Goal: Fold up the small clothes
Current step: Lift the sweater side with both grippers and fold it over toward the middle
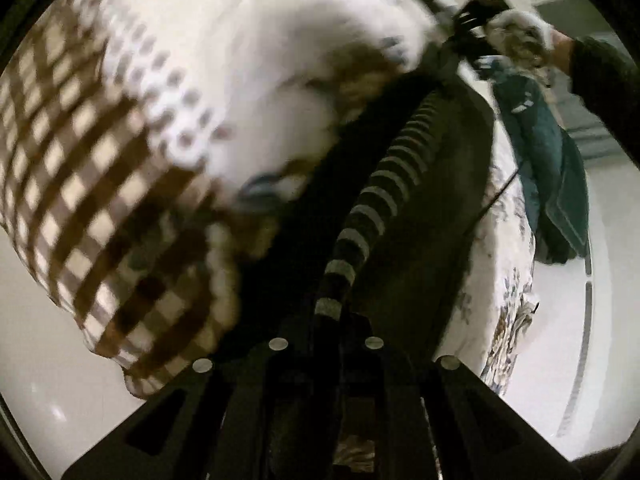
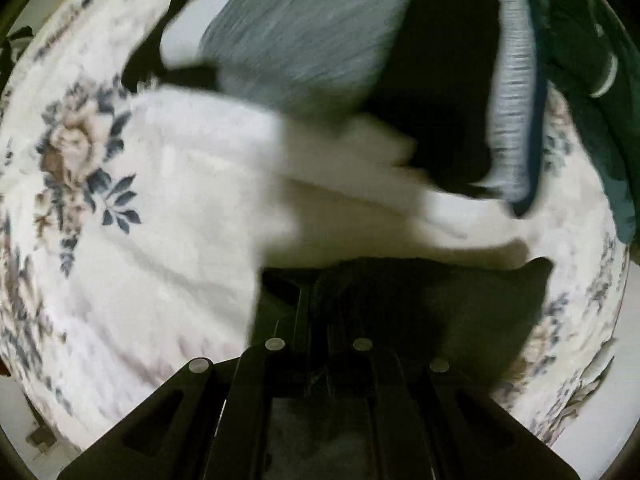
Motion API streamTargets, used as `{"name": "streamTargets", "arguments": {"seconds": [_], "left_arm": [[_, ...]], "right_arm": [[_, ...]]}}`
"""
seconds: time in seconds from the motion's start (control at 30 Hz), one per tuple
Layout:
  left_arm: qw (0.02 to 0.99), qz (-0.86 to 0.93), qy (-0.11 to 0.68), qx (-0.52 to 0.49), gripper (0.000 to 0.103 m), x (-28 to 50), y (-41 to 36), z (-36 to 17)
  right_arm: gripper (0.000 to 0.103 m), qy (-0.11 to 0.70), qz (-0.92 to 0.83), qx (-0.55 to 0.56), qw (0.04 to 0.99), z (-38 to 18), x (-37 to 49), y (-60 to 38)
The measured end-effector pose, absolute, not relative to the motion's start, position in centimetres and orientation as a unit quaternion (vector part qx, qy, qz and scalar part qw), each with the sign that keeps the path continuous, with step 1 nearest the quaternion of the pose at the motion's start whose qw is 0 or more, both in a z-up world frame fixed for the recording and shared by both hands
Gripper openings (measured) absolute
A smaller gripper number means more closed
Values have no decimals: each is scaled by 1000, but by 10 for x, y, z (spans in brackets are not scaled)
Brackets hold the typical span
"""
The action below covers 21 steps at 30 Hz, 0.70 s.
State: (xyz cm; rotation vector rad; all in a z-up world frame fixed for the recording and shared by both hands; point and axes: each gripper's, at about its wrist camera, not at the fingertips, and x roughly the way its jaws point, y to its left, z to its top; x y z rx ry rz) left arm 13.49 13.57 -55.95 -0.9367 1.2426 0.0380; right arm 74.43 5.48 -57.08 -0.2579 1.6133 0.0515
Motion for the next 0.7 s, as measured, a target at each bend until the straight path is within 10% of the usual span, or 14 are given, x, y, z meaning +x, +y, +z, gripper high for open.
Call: {"name": "streamTargets", "arguments": {"seconds": [0.17, 0.37, 0.7], "left_arm": [[653, -3, 574, -494, 13, 102, 160, -592], [661, 15, 605, -443, 42, 81, 176, -568], [700, 26, 602, -384, 42, 106, 180, -546]], "right_arm": [[50, 729, 87, 46, 677, -562, 712, 38], [50, 756, 104, 136, 632, -556, 573, -25], [51, 771, 224, 392, 449, -625, 419, 11]]}}
